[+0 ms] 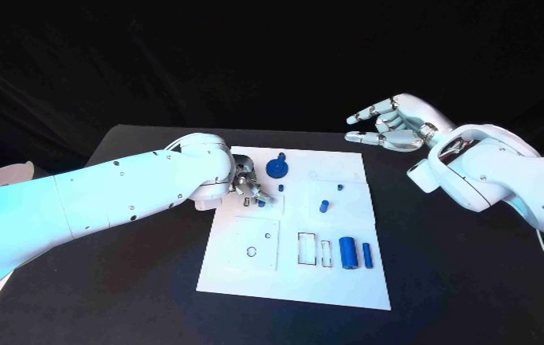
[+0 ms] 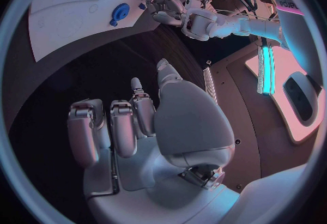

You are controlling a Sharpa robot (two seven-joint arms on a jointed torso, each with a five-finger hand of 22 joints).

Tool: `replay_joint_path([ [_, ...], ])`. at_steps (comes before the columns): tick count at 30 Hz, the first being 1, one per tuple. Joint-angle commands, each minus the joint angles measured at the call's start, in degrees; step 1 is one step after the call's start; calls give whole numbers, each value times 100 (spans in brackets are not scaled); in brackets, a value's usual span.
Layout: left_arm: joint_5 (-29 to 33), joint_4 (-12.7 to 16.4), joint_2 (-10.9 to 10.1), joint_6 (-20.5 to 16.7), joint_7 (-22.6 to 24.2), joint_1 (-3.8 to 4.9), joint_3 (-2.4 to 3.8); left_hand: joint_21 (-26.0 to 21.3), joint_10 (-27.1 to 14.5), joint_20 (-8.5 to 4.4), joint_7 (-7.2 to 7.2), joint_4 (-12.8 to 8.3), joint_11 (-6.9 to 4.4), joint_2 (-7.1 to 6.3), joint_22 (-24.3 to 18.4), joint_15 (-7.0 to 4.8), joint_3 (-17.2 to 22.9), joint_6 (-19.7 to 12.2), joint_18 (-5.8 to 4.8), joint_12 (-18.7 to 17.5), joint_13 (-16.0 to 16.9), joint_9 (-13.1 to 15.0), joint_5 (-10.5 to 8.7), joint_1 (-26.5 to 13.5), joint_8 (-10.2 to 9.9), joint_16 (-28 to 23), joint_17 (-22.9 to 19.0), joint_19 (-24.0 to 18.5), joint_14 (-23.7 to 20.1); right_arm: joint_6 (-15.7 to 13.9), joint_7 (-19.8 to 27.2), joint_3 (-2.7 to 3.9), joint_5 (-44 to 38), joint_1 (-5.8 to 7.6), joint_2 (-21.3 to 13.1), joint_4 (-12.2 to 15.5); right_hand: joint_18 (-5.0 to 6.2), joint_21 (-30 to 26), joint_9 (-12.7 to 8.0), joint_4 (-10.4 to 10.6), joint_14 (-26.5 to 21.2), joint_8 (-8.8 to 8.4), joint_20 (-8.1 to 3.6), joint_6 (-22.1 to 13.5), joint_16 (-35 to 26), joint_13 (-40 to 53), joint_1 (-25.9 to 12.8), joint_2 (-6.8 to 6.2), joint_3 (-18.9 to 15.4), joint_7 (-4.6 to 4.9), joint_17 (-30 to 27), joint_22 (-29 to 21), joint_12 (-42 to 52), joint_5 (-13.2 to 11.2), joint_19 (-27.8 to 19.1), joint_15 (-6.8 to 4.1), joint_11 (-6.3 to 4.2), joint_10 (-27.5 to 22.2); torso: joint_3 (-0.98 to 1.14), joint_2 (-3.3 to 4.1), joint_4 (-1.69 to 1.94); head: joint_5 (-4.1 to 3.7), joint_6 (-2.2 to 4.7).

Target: Assemble the parts on the task board

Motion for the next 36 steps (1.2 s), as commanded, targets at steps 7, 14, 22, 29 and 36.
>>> replay_joint_path([
  [7,370,57,-150,31,13,157,218,-140,-185,4,103,-1,87,113,820,29,-473,-234,-19,-285,-277,-29,-151,57,-130,18,1507,338,594,73,48,-4,14,-10,29,-48,-7,-30,6,0,504,24,33,12,-33,603,-12,57,-49,-3,1098,1211,-24,26,429,19,0,-45,7,6,0,-17,58],
  [14,450,-301,-129,459,22,498,281,-264,-376,155,327,-3,275,186,672,185,-861,-541,16,-491,-523,-483,-184,298,-643,18,1507,271,594,81,47,-10,19,-19,50,-88,-7,-30,6,0,504,24,33,12,-33,603,-12,57,-49,-3,1098,1211,-24,26,429,19,0,-45,4,6,12,-35,69],
  [22,298,-986,249,616,104,649,285,-263,-393,186,346,-5,299,313,684,215,-944,-465,18,-501,-558,-692,-151,472,-757,18,1507,273,594,85,53,-13,23,-34,96,-124,-6,-31,7,4,503,24,33,13,-35,602,-13,64,-54,-3,1095,1208,-25,31,427,19,0,-46,2,8,8,-10,78],
  [29,81,-1641,635,763,225,650,172,-240,-387,195,348,-16,302,404,722,220,-968,-396,11,-486,-558,-823,-99,691,-806,18,1507,287,594,93,59,-13,25,-41,117,-135,-6,-31,7,4,503,24,33,13,-35,602,-13,64,-54,-3,1094,1208,-24,31,428,19,0,-46,1,13,-1,13,88],
  [36,20,-2015,863,886,308,597,108,-230,-361,194,336,-12,293,467,737,216,-977,-330,8,-448,-522,-867,-88,759,-799,18,1507,293,594,99,62,-13,25,-47,121,-138,-6,-31,7,5,502,25,33,14,-38,605,-9,72,-56,-3,1090,1208,-18,37,428,19,0,-43,1,9,6,17,78],
])
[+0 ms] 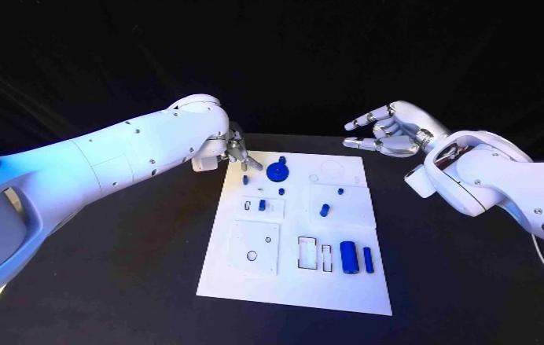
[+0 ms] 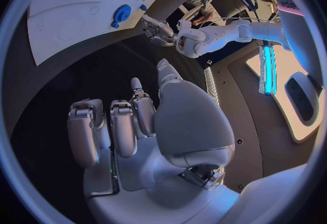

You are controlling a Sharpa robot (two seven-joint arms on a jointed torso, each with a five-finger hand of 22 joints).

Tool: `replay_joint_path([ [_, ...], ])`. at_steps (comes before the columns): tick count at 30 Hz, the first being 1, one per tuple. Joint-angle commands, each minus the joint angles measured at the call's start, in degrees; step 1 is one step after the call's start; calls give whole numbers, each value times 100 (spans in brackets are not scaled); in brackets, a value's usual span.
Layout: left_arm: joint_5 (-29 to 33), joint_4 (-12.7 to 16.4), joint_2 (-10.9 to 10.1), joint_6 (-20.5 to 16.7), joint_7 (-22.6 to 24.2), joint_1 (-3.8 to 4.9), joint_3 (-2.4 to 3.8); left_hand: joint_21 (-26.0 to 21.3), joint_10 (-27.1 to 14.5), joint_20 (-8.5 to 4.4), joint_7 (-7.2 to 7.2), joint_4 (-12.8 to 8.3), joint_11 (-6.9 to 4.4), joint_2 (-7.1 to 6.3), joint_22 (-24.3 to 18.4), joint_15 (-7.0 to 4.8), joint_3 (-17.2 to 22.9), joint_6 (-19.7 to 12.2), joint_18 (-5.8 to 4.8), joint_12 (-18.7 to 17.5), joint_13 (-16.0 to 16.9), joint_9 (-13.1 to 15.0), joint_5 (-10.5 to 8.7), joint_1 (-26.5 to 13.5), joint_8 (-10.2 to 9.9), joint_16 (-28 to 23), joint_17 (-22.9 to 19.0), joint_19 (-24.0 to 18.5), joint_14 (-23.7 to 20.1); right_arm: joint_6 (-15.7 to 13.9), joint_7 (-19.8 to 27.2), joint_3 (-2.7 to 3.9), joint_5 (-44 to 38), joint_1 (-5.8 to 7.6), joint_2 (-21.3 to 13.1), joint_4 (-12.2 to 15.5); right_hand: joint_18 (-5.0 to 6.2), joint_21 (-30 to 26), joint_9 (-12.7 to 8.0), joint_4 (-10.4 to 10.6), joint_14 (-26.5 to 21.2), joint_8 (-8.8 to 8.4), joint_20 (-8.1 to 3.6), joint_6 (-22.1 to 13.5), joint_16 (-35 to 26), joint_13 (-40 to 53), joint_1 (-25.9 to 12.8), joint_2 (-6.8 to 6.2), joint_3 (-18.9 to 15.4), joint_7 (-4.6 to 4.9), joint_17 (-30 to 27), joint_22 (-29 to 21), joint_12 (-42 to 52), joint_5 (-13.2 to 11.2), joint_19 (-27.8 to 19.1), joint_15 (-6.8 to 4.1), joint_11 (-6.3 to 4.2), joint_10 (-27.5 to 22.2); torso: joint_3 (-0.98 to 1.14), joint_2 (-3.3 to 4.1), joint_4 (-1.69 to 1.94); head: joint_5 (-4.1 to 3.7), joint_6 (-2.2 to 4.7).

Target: Assemble the parts on the task board

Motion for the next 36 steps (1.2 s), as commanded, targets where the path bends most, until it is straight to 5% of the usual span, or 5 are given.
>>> replay_joint_path([
  [1,-137,-120,82,253,171,-17,-9,15,10,40,0,2,7,4,737,41,-30,45,8,18,13,-10,22,77,-24,18,1509,283,603,79,55,0,-9,-6,9,-1,-6,-32,7,3,502,25,33,14,-38,604,-7,70,-24,-3,1087,1205,-19,37,428,19,0,-43,3,-4,5,6,-13],
  [17,-4,-386,241,587,155,-47,-27,24,15,33,-11,-18,-4,118,755,31,-30,102,5,26,13,-80,42,221,-30,18,1509,289,603,85,81,0,24,-11,21,-9,-7,-30,8,11,503,27,33,18,-36,606,-5,93,-31,-4,1092,1208,-13,37,429,18,-2,-41,4,-10,10,27,-17],
  [36,-81,-665,339,401,113,-98,-44,26,15,31,-9,-36,-4,133,759,31,-36,107,4,28,13,-109,46,298,-37,18,1509,291,603,96,80,0,28,-13,32,-17,-7,-30,8,11,503,27,33,18,-36,606,-5,93,-31,-4,1092,1208,-13,37,429,18,-2,-41,4,-10,9,44,-33],
])
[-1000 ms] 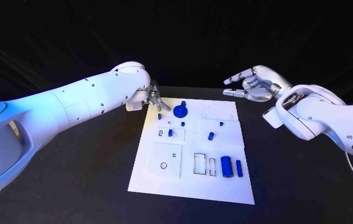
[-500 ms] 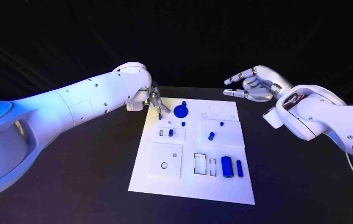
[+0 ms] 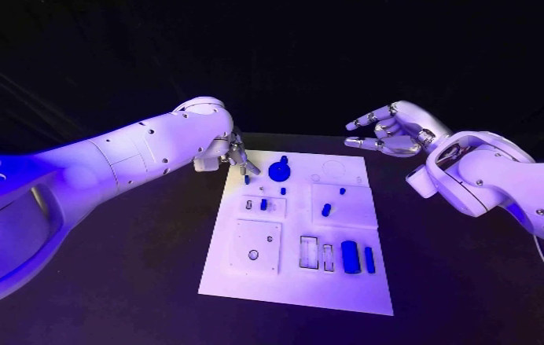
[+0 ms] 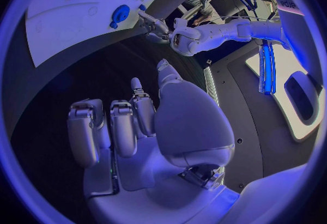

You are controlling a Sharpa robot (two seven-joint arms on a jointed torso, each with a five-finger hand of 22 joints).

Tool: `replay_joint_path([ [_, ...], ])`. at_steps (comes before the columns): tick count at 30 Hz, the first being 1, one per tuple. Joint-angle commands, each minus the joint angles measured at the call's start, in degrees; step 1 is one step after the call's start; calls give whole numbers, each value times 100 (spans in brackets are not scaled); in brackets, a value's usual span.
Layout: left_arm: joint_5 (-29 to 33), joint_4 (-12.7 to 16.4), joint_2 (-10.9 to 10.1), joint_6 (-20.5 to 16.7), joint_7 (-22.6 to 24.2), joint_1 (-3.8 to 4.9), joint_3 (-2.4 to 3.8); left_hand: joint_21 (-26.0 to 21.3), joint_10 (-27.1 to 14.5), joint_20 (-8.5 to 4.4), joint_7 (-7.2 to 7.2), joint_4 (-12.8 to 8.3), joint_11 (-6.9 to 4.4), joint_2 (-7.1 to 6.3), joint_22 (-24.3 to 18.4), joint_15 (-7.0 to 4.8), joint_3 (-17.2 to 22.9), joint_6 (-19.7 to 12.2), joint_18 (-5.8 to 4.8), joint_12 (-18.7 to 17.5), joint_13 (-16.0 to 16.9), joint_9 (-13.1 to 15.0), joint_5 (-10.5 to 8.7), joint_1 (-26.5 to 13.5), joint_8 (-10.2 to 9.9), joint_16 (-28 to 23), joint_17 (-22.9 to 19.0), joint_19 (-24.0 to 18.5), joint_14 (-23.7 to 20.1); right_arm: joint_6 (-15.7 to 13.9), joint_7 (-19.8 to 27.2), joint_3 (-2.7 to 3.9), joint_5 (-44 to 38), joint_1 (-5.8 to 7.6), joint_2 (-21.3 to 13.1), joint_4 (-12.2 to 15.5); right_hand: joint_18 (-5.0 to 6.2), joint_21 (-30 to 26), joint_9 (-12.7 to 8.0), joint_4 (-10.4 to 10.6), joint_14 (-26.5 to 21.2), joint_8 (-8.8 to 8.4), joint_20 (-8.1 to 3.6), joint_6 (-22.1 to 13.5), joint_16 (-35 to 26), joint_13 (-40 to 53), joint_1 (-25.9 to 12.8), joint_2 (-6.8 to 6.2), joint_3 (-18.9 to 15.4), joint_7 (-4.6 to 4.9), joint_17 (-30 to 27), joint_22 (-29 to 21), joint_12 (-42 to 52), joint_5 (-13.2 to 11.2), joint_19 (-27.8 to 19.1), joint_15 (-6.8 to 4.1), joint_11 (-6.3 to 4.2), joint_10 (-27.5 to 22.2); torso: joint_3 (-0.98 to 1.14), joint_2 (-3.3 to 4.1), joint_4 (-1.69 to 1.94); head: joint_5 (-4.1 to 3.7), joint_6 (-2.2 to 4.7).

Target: Assemble the parts on the task board

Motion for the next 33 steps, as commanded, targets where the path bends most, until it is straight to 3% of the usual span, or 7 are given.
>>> replay_joint_path([
  [1,-10,-16,22,63,5,-7,-2,26,14,32,-12,-26,-4,-17,760,31,-17,49,4,27,-2,-13,22,80,-38,18,1509,291,603,81,54,0,-7,-5,10,-2,-7,-30,8,12,503,27,33,18,-36,606,-6,48,-32,-4,1094,1211,-13,15,429,18,-2,-41,1,0,3,3,-14],
  [17,100,-20,3,429,-58,-19,-12,-12,13,22,-39,-58,-24,102,721,18,39,160,15,22,-15,-47,39,319,22,18,1509,273,603,97,52,0,-7,-7,22,-20,-7,-30,8,14,503,27,33,20,-36,606,0,61,-35,-4,1096,1212,-12,15,430,18,-2,-41,4,-1,-1,16,-24],
  [33,178,11,-7,426,-99,-23,-12,-39,44,-4,-93,-46,-68,229,694,-14,101,251,23,48,8,4,48,414,131,18,1509,263,603,99,54,0,-7,-9,30,-44,-7,-30,8,14,503,27,33,20,-36,606,0,61,-35,-4,1096,1212,-12,15,430,18,-2,-41,4,-1,0,30,-32],
])
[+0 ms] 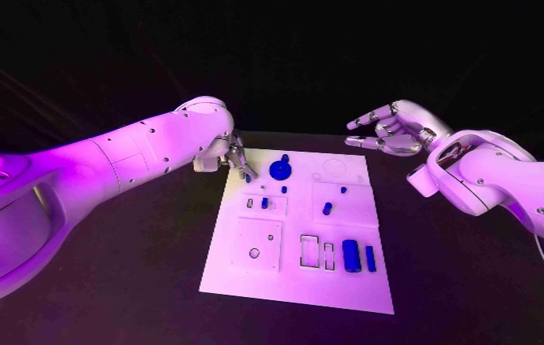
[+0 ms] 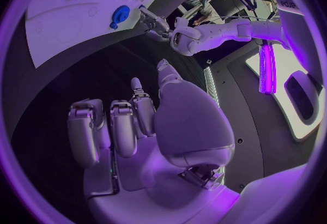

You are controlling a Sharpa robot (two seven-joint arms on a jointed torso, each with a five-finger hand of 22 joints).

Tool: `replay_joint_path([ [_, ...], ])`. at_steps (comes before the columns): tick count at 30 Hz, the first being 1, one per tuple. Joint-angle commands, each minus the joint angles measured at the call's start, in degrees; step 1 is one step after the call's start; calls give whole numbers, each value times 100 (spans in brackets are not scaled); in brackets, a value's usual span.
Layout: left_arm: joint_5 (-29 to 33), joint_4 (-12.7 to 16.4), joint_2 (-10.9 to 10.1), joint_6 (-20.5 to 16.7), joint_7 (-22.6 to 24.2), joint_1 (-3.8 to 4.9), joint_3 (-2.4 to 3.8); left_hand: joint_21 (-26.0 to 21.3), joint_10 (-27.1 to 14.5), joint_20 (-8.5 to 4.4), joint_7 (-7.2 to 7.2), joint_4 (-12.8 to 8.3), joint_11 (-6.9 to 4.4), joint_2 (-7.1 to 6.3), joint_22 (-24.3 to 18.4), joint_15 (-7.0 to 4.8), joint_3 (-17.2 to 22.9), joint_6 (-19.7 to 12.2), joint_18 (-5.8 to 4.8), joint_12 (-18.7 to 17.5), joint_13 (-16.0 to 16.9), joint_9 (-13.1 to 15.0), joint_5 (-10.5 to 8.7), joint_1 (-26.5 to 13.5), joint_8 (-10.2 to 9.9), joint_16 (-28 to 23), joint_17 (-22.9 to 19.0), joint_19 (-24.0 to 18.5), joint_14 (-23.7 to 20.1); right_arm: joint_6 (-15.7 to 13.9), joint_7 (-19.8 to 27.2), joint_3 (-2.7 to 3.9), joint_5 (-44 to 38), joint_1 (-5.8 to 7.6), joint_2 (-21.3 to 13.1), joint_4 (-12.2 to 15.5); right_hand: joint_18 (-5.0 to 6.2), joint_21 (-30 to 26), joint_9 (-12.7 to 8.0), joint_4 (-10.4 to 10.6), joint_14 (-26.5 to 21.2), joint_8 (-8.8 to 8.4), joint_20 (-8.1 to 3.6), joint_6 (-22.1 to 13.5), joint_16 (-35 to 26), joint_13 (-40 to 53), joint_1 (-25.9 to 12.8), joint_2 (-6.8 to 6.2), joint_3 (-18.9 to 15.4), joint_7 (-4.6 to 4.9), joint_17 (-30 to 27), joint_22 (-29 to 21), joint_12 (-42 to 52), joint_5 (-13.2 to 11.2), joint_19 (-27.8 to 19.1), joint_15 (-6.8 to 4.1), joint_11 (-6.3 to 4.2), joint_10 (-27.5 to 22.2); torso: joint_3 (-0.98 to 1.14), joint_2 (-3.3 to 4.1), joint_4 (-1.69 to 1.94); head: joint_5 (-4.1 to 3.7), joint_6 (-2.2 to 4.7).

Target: Assemble the parts on the task board

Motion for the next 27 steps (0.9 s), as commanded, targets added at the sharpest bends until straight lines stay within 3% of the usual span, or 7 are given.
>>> replay_joint_path([
  [1,88,16,2,84,-35,-1,1,-39,7,-7,-5,5,-32,29,695,-17,51,39,23,25,6,17,27,49,35,18,1506,264,603,71,51,0,-14,-4,10,-11,-7,-30,8,14,503,28,33,20,-36,606,0,61,-36,-4,1093,1208,-12,16,430,18,-2,-41,-1,1,-1,6,-2],
  [8,140,17,5,-34,-5,-4,1,-50,17,-36,-42,-73,-66,162,686,-47,205,8,25,25,6,69,12,264,88,18,1506,262,603,71,55,0,-14,-9,19,-21,-6,-33,9,14,502,29,32,23,-37,604,8,71,-41,-5,1091,1203,-13,17,427,17,-3,-42,1,2,3,14,-6],
  [14,281,16,5,-209,61,-7,1,-92,-35,-92,-54,-589,-95,404,648,-87,1044,-219,35,-45,-37,77,48,1131,26,18,1506,248,603,48,-12,0,-65,-11,18,-27,-6,-33,9,13,503,29,32,23,-36,605,11,73,-43,-5,1094,1204,-11,18,428,17,-3,-41,0,-2,0,20,-24],
  [19,328,49,-28,-368,133,-9,1,-112,-28,-46,6,-685,-57,115,641,-37,1936,-276,35,-75,-66,149,36,1050,96,18,1506,247,603,70,-40,0,-89,-12,15,-39,-5,-34,9,11,501,29,32,23,-41,606,16,75,-44,-6,1085,1201,-8,22,426,16,-3,-39,4,-4,-3,28,-23],
  [20,331,63,-40,-401,142,-10,1,-117,-13,-48,34,-663,-58,-64,645,-6,2385,-297,37,-74,-70,202,17,842,157,18,1506,250,603,74,-44,0,-92,-12,16,-41,-5,-35,8,9,501,29,32,23,-41,604,22,77,-45,-6,1084,1201,-10,27,426,16,-4,-40,3,-5,-2,28,-24],
  [22,335,102,-70,-456,153,-11,1,-118,3,-45,19,-719,-48,-239,653,-20,2816,-309,37,-63,-67,261,12,678,230,18,1506,254,603,80,-51,0,-98,-12,17,-45,-5,-35,8,8,500,29,32,23,-42,604,24,78,-45,-6,1082,1200,-11,28,425,16,-4,-41,3,-4,2,46,-29],
  [27,392,244,-192,-595,147,-13,0,-120,23,-42,0,-807,-43,-400,663,-27,3254,-331,34,-44,-56,334,2,455,322,18,1506,258,603,93,-64,-2,-105,-17,22,-56,-5,-36,8,8,500,29,31,23,-43,603,26,80,-46,-6,1080,1199,-11,30,425,16,-4,-41,4,-11,21,62,-19],
])
